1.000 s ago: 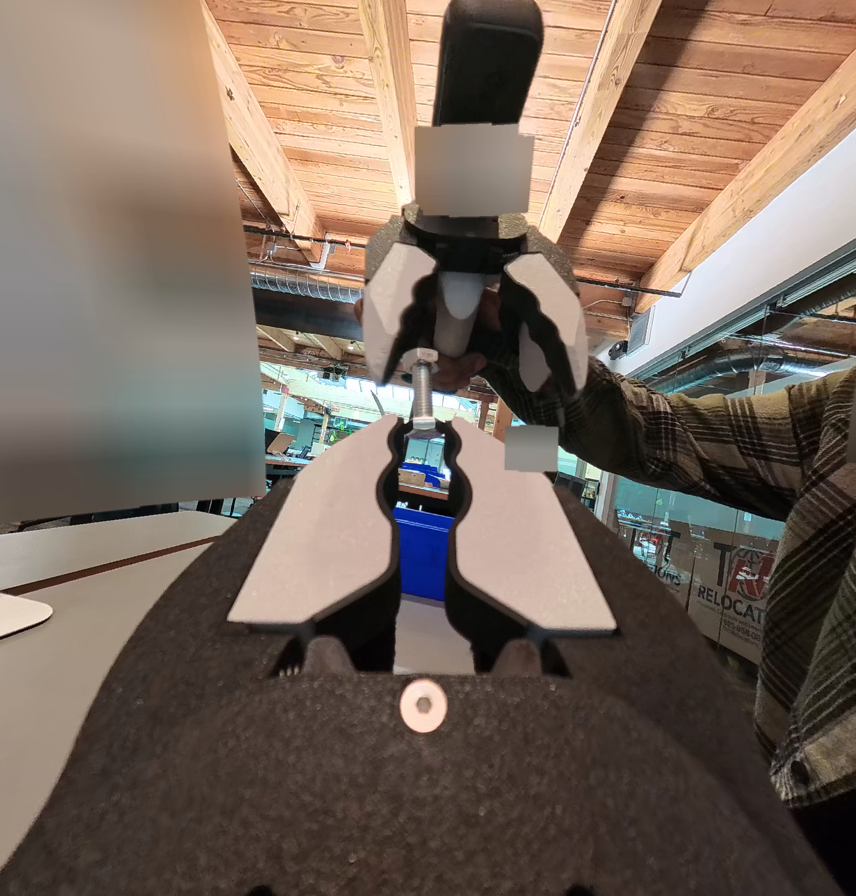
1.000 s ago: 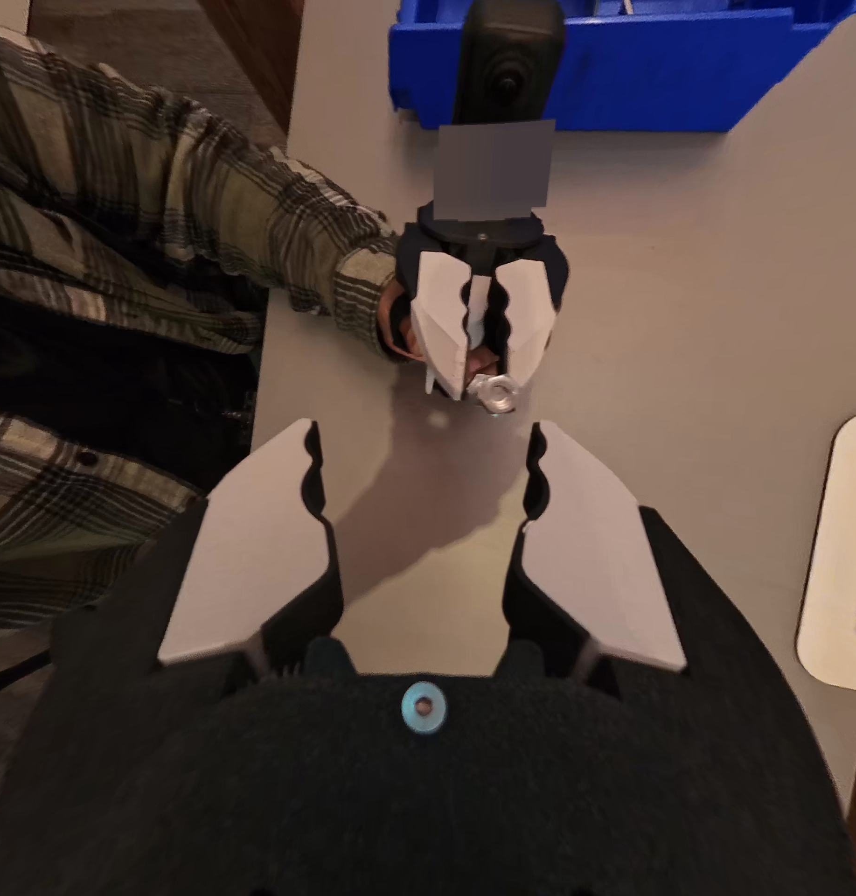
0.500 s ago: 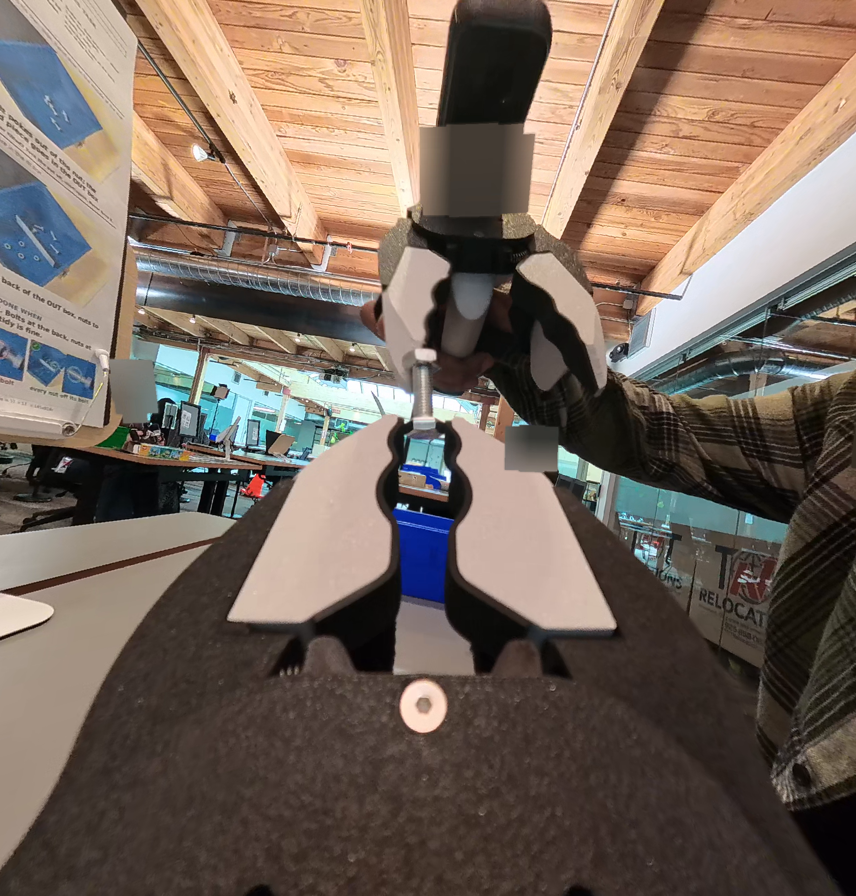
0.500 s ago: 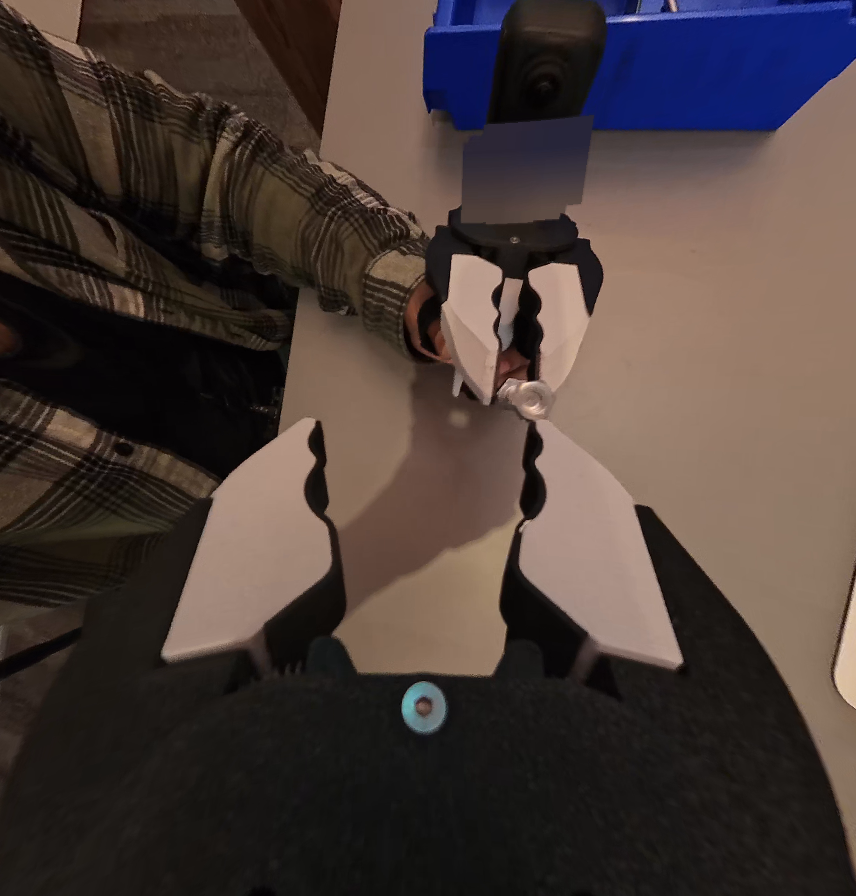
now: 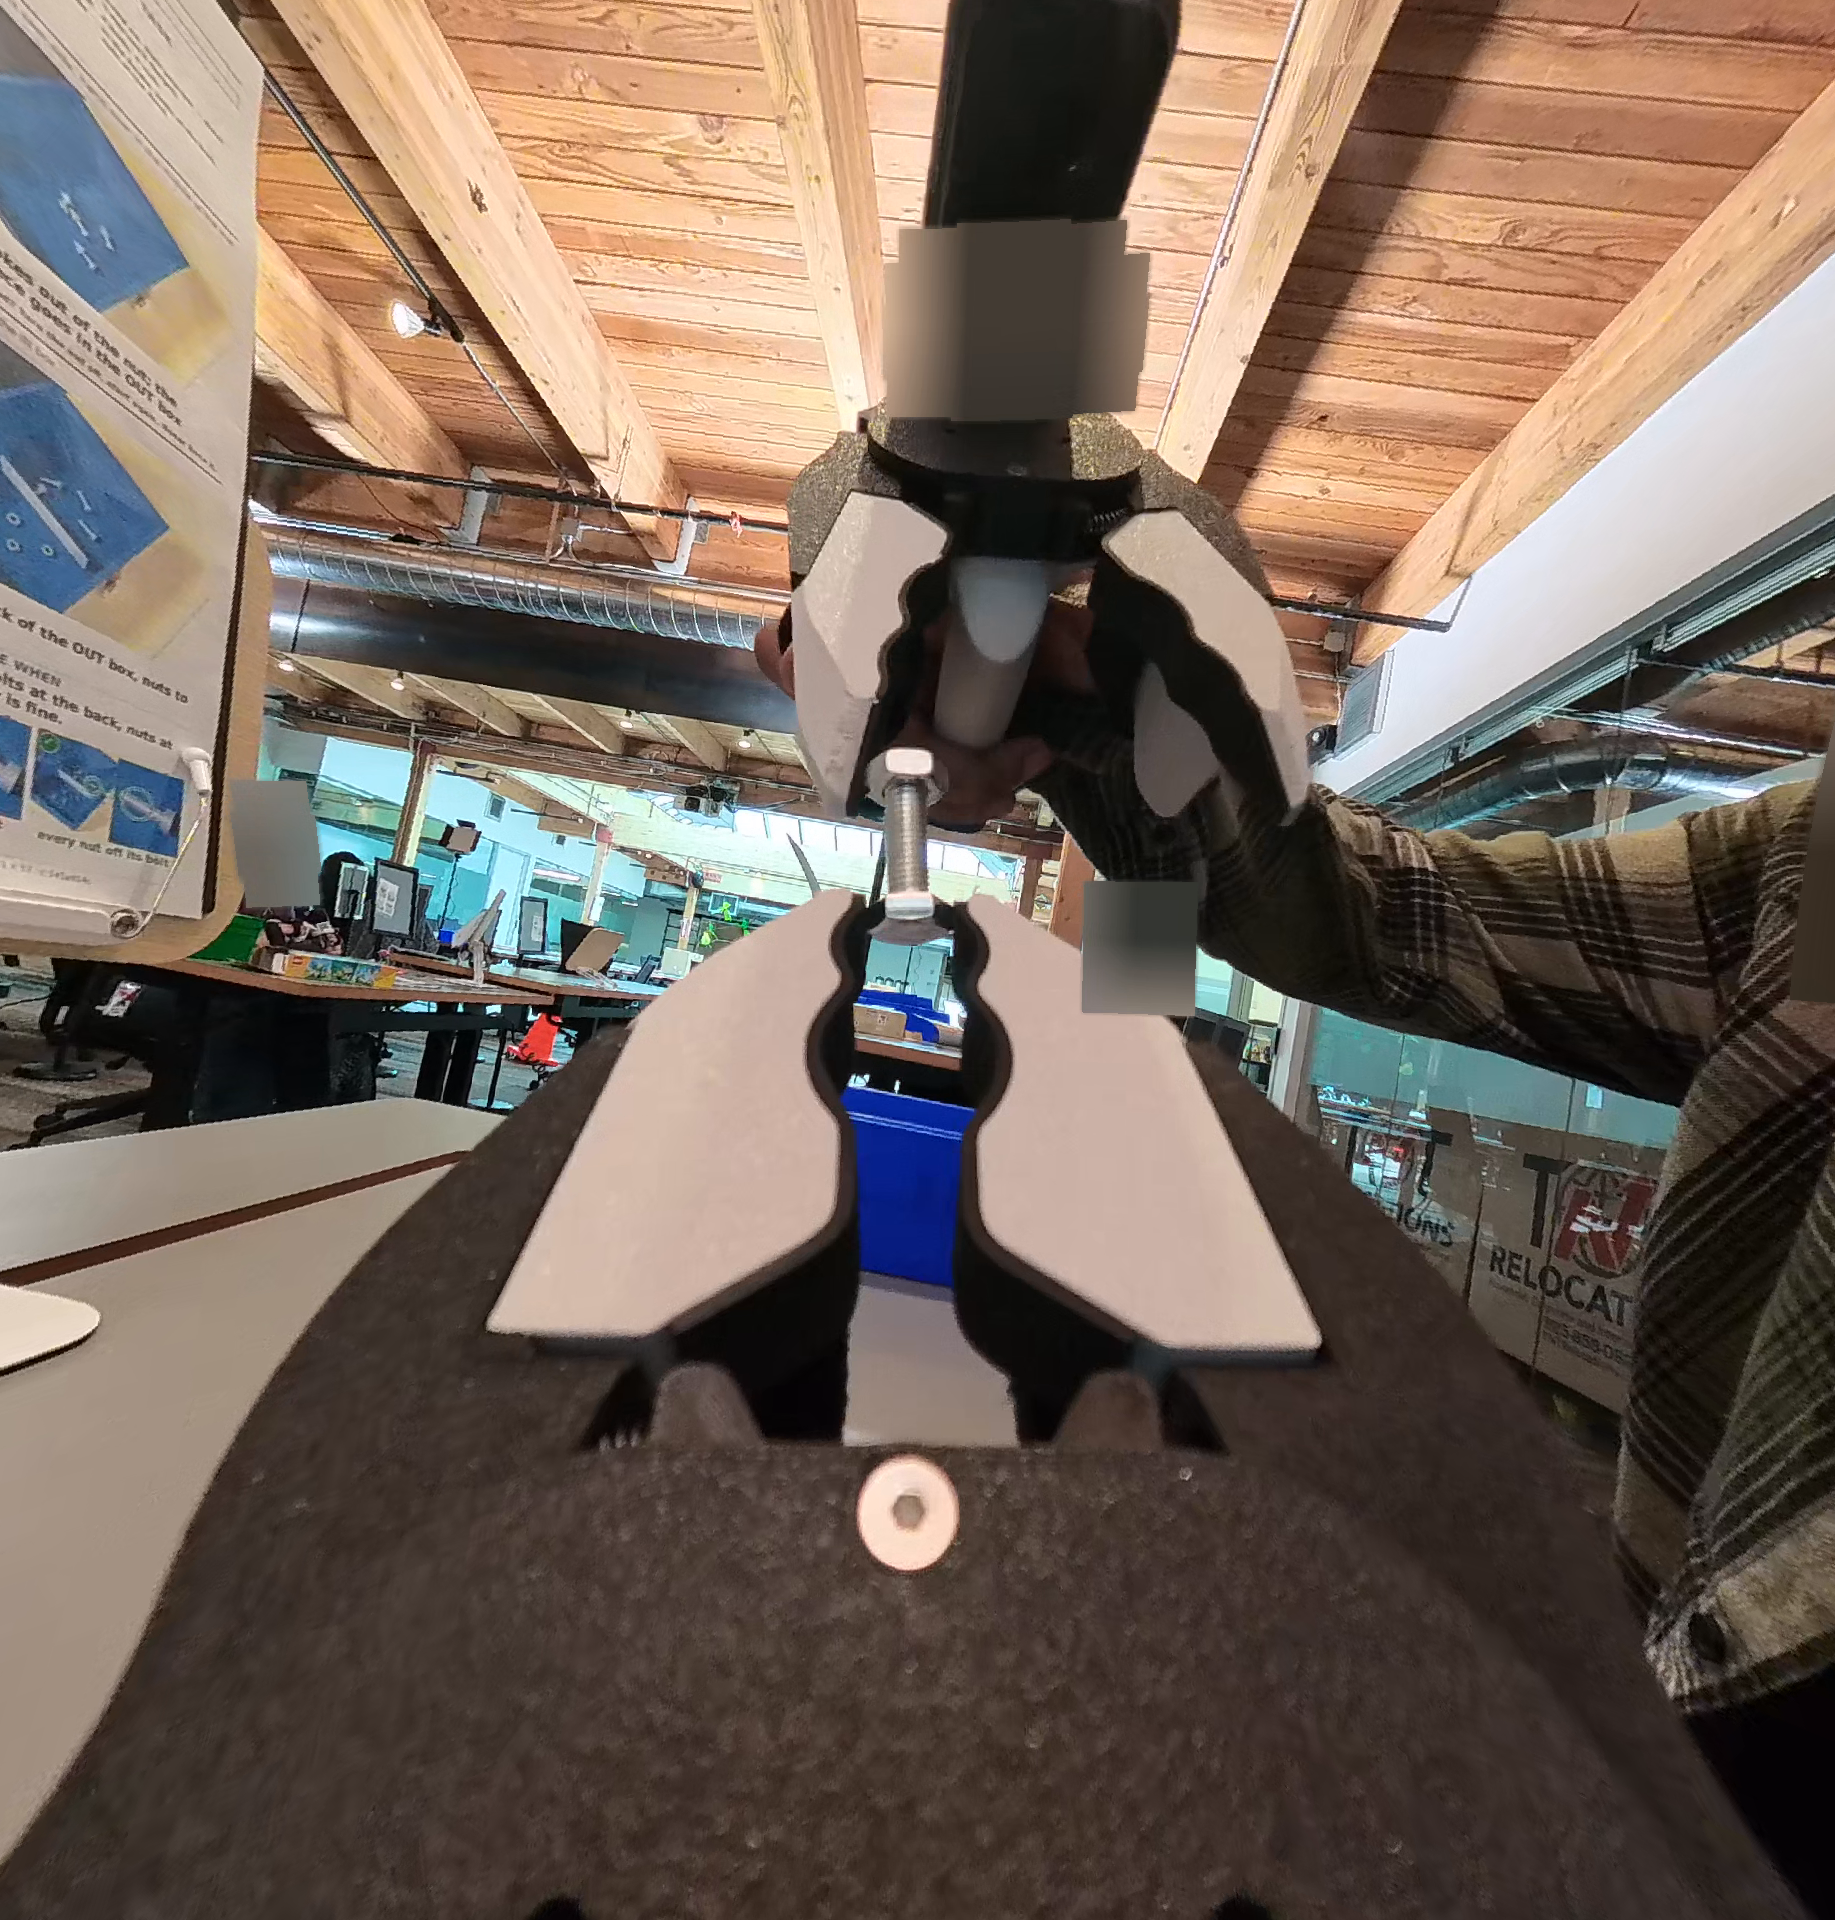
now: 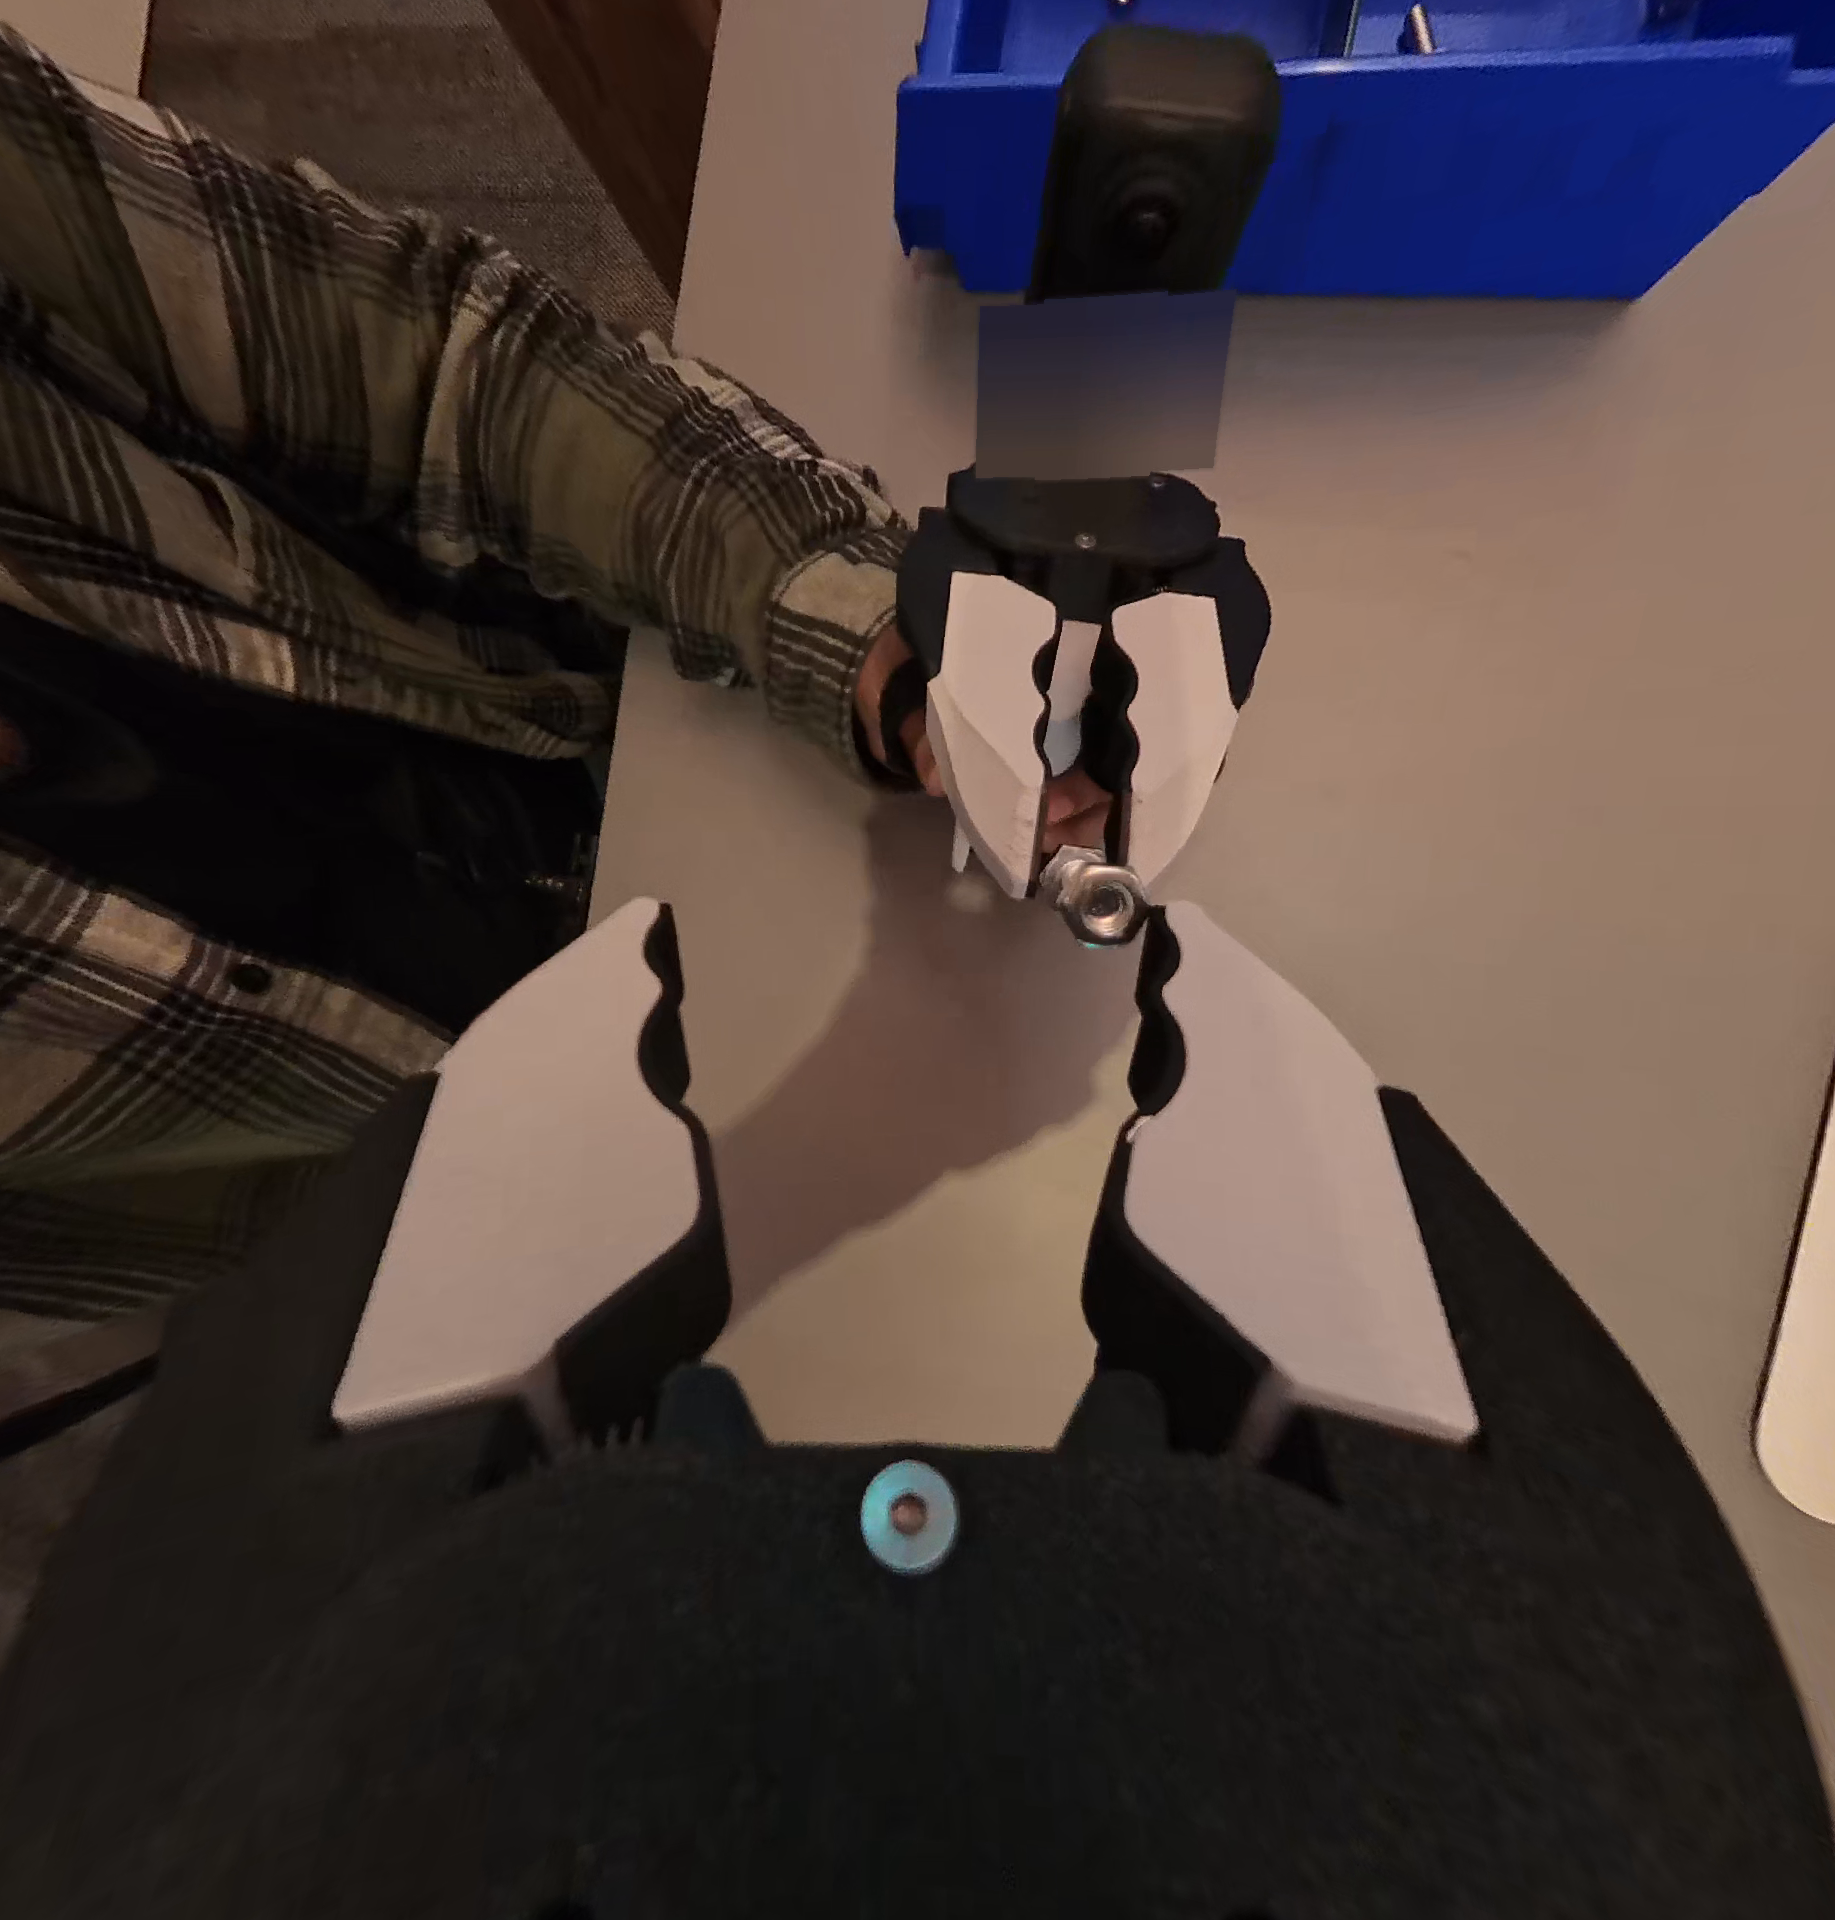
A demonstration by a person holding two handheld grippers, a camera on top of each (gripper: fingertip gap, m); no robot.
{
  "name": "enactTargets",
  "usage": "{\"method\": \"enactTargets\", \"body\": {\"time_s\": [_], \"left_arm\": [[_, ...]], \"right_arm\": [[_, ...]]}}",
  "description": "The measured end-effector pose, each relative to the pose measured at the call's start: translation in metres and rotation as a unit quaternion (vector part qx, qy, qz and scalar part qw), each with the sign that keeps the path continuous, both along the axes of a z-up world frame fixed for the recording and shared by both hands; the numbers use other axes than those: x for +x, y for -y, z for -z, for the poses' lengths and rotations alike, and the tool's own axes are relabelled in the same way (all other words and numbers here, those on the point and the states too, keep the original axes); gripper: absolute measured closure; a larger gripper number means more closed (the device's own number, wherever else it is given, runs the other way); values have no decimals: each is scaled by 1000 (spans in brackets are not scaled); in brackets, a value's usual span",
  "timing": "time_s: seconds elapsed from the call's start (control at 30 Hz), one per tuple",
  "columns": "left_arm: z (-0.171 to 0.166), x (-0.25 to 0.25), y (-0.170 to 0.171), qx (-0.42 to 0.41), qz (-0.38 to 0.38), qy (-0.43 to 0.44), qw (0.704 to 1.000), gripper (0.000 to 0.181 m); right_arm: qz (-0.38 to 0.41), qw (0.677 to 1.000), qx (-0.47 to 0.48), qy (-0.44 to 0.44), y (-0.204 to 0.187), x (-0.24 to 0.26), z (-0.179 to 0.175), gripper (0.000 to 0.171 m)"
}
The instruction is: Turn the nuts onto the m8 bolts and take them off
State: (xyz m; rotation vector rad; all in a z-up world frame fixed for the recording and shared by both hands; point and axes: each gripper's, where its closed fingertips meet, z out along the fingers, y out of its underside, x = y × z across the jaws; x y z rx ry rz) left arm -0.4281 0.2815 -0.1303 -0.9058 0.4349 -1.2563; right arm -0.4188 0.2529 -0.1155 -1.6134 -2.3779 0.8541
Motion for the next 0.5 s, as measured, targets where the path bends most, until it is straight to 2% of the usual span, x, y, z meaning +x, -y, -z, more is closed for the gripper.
{"method": "enactTargets", "body": {"time_s": [0.2, 0.3, 0.4, 0.5], "left_arm": [[-1, 0, 1, 2, 2, 2, 1000, 166], [-1, 3, 3, 6, 6, -5, 1000, 166], [-2, 5, 5, 10, 15, -7, 1000, 167], [-2, 7, 7, 14, 26, -9, 1000, 167]], "right_arm": [[11, 1000, 12, -5, -6, 1, -2, 87], [9, 998, 58, -22, -18, -2, -7, 94], [-36, 993, 112, -29, -22, -3, -9, 106], [-95, 982, 162, 1, -25, 3, -4, 116]]}}
